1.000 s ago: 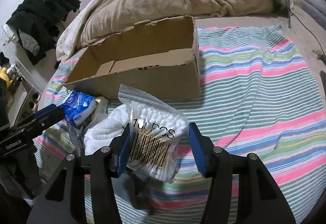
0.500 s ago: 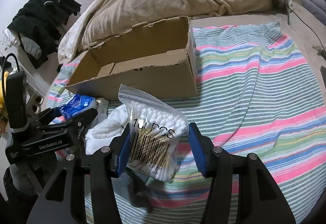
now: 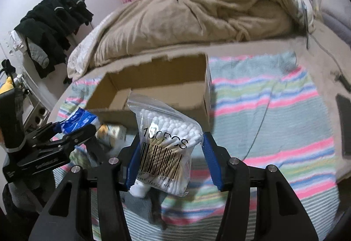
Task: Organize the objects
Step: 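Carry blue pack into box with left tool while right tool carries swab bag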
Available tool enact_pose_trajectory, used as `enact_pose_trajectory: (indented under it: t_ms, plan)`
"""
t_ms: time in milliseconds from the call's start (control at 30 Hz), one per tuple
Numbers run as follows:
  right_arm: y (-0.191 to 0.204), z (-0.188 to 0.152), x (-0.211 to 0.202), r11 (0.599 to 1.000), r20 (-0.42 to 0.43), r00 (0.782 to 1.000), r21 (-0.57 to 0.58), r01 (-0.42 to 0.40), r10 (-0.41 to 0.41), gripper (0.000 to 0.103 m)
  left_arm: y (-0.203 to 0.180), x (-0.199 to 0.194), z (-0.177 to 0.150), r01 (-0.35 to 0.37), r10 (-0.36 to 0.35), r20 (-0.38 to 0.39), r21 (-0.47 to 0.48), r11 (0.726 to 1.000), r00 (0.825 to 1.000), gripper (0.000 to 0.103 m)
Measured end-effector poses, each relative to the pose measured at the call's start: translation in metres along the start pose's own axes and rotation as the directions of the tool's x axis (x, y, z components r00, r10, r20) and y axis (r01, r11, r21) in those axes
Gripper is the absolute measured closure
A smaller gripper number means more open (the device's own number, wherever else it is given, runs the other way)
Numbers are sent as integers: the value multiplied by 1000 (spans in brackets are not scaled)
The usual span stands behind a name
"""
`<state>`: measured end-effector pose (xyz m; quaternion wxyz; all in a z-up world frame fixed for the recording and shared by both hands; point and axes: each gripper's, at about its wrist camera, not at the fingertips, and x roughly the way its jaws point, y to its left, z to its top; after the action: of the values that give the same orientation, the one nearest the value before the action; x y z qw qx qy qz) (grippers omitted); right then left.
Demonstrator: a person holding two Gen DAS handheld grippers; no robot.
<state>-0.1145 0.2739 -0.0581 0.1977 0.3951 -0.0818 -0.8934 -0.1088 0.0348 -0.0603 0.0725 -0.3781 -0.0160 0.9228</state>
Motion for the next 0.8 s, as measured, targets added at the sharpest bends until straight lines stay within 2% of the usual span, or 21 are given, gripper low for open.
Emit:
enact_pose_trajectory:
  t_ms: [133,233,400,567,800]
  plan:
    - [6,20,-5,999,40,999,-34,9,-7,47,-4,-14,18,5,-6,51,19,1000,999,31]
    - [9,32,-9,998,60,998,-62,14,-11,47,-5,-15,28,5,-6,61,27,1000,998,31]
    - [11,51,-4,995,71,997,-99,27,-20,47,-3,-9,45,29,-31,85,22,999,996,31]
    - [10,72,20,991,63,997,-124,49,-41,47,2,11,66,68,-68,120,8,998,990,30]
    - [11,77,61,983,18,996,-160,90,-88,47,6,68,66,96,-95,30,-39,995,995,30]
